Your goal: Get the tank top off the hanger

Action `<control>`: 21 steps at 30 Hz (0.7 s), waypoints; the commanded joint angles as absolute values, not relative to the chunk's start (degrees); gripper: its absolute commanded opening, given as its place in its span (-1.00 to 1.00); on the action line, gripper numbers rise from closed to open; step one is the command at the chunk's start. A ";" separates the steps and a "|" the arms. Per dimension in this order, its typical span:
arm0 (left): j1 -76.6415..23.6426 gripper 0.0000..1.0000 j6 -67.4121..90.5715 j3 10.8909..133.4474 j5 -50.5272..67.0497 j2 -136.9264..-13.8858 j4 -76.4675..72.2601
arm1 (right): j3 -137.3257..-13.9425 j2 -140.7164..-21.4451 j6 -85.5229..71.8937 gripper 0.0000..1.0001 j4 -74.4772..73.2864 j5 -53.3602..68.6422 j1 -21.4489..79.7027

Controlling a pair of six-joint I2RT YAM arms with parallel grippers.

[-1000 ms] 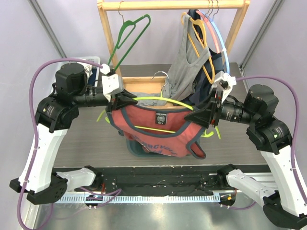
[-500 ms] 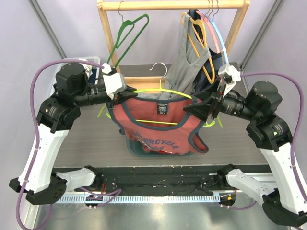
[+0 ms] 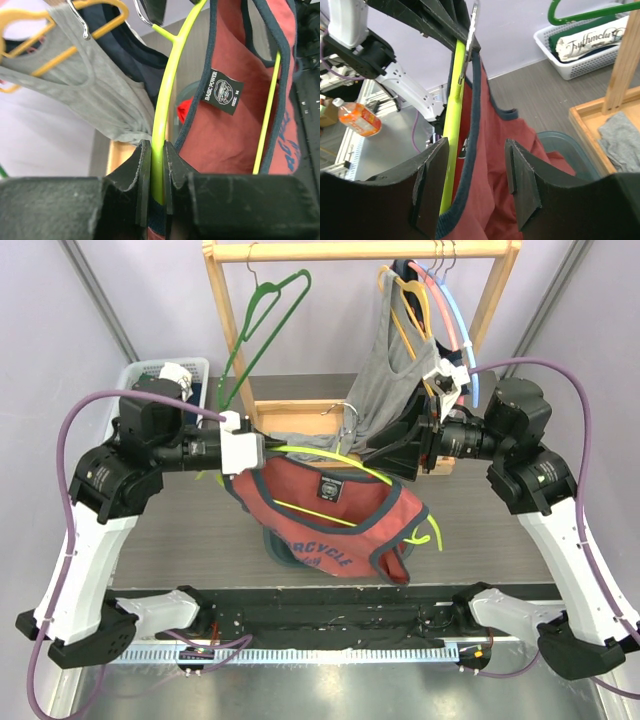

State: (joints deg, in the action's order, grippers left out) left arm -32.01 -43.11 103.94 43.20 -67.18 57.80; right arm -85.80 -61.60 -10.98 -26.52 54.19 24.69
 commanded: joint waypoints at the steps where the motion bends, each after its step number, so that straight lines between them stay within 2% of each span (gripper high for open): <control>1: -33.57 -1.00 -50.35 108.89 41.58 -67.41 56.34 | -85.52 -60.29 -12.48 0.12 -23.55 58.53 25.14; 15: -37.09 -1.00 -52.65 112.15 36.12 -72.16 55.37 | -85.25 -59.41 -15.65 0.13 -23.03 59.68 27.69; 21: -37.53 -1.00 -51.94 113.99 36.47 -73.21 55.02 | -84.90 -60.47 -13.71 -0.08 -26.72 58.63 28.04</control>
State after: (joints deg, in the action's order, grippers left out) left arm -37.15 -51.92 110.87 37.32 -72.64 59.88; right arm -84.95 -60.49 -13.93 -25.89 57.67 27.09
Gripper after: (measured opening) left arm 0.140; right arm 0.480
